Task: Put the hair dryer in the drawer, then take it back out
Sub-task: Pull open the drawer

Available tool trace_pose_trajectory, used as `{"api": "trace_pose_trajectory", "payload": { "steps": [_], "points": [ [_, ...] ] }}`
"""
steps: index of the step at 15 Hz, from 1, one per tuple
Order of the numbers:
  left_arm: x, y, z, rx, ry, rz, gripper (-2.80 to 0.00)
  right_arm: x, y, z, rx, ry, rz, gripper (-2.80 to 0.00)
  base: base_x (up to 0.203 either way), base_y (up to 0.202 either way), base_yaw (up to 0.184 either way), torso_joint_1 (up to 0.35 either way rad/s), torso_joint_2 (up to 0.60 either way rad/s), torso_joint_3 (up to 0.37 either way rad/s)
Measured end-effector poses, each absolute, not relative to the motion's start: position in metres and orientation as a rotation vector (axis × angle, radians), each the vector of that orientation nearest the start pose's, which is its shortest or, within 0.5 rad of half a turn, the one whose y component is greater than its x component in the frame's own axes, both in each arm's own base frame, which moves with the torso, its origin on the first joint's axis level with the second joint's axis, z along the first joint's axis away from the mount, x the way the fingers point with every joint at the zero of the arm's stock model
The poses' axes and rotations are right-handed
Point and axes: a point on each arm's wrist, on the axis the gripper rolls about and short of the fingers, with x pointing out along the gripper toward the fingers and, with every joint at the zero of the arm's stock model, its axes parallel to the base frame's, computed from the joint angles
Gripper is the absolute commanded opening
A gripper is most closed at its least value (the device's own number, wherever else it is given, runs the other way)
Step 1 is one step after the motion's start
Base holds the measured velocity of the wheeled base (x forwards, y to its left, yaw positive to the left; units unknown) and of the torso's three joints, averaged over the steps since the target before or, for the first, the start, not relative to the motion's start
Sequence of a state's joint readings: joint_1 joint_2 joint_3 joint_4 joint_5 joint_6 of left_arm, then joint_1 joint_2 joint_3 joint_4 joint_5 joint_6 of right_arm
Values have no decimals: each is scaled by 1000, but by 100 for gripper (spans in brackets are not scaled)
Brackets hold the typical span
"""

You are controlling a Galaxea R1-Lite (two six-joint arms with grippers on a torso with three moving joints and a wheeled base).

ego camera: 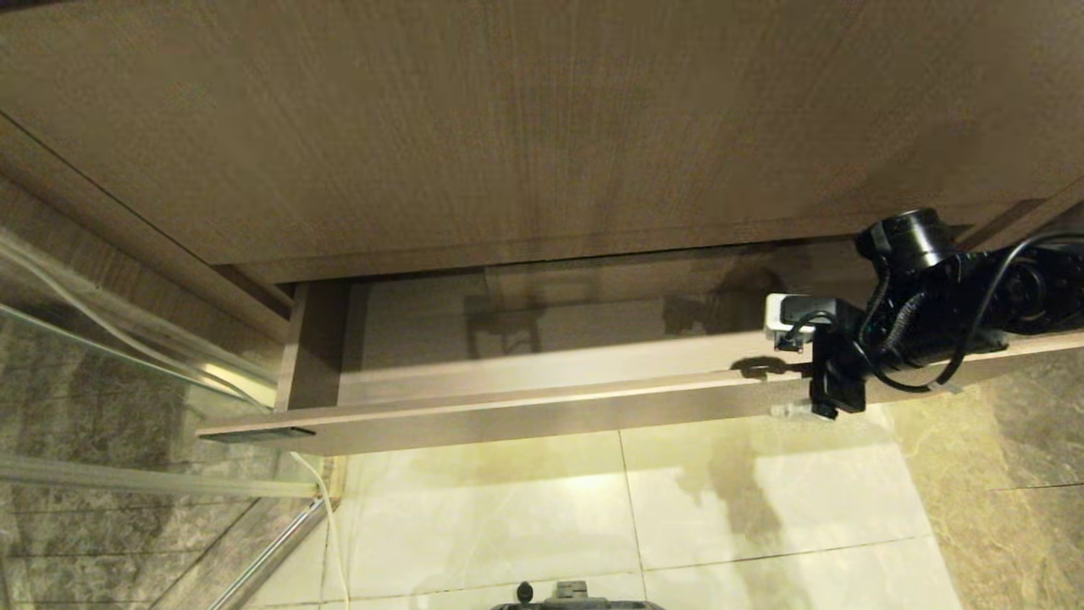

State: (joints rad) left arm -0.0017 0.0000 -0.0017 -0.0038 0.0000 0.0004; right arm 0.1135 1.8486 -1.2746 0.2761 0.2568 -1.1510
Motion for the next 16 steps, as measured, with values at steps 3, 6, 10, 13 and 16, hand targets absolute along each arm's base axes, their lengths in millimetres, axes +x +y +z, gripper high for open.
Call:
{"api": "trace_pose_trajectory", "payload": {
  "steps": [3, 6, 10, 13, 16],
  "points": [
    [-23, 0, 76, 0, -6, -2, -280, 309, 30, 190, -908, 649, 777, 0, 0, 0, 0, 0, 0, 0],
    [-23, 0, 76, 0, -6, -2, -280, 286, 22, 203, -831, 658, 714, 0, 0, 0, 0, 0, 0, 0],
    [-23, 0, 76, 0, -6, -2, -280, 246, 14, 211, -710, 676, 642, 0, 0, 0, 0, 0, 0, 0],
    [-23, 0, 76, 0, -6, -1, -280, 214, 11, 216, -659, 663, 603, 0, 0, 0, 0, 0, 0, 0],
    [-23, 0, 76, 0, -6, -2, -280, 191, 6, 222, -608, 643, 551, 0, 0, 0, 0, 0, 0, 0]
  ]
}}
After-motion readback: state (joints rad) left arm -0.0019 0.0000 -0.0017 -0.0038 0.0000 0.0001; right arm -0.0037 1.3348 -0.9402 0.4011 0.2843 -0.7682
